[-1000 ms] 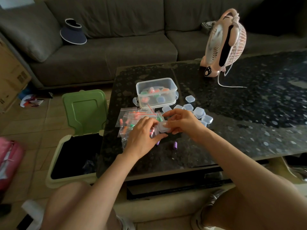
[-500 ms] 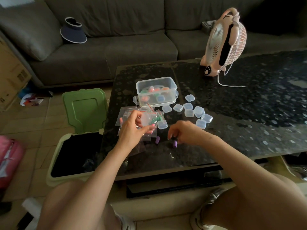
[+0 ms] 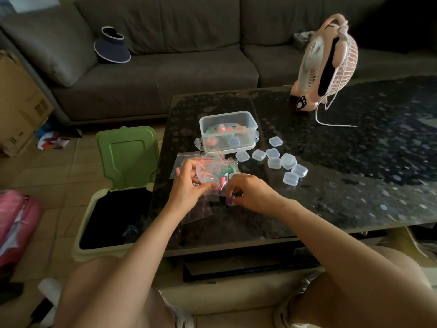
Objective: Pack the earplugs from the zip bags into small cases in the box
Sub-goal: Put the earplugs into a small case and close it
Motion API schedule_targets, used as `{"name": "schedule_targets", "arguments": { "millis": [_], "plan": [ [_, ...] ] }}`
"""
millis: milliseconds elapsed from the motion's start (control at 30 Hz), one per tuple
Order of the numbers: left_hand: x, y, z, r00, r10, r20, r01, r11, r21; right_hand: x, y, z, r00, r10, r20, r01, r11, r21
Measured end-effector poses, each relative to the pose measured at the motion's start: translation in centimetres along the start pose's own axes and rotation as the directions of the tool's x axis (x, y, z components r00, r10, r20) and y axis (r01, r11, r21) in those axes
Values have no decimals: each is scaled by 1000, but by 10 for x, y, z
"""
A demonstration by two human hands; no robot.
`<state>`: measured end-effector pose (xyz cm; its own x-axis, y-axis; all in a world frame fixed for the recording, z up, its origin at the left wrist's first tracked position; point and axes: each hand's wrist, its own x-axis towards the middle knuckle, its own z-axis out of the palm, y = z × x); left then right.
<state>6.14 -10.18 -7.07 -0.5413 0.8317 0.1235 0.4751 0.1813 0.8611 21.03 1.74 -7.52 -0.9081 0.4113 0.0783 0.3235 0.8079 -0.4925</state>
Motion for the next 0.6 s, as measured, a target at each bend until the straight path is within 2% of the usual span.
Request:
{"name": "schedule_targets", "arguments": {
  "millis": [200, 367, 467, 533, 600],
  "plan": [
    [2, -2, -1, 1000, -12, 12, 11, 998, 58, 5, 1, 12, 999, -43, 2, 43, 999, -11],
    [4, -2, 0, 1000, -18, -22, 20, 995, 98, 7, 0, 4, 999, 35, -41, -32, 998, 56],
    [4, -2, 4, 1000, 1, -21, 1, 996, 85, 8, -4, -12, 982, 133, -136, -99, 968, 229],
    [3, 1, 8, 1000, -9, -12, 10, 997, 83, 6, -10, -20, 970, 163, -179, -86, 922, 376],
    [0, 6, 13, 1000, -21, -8, 21, 995, 95, 5, -17, -22, 969, 157, -193, -56, 893, 446]
  ]
}}
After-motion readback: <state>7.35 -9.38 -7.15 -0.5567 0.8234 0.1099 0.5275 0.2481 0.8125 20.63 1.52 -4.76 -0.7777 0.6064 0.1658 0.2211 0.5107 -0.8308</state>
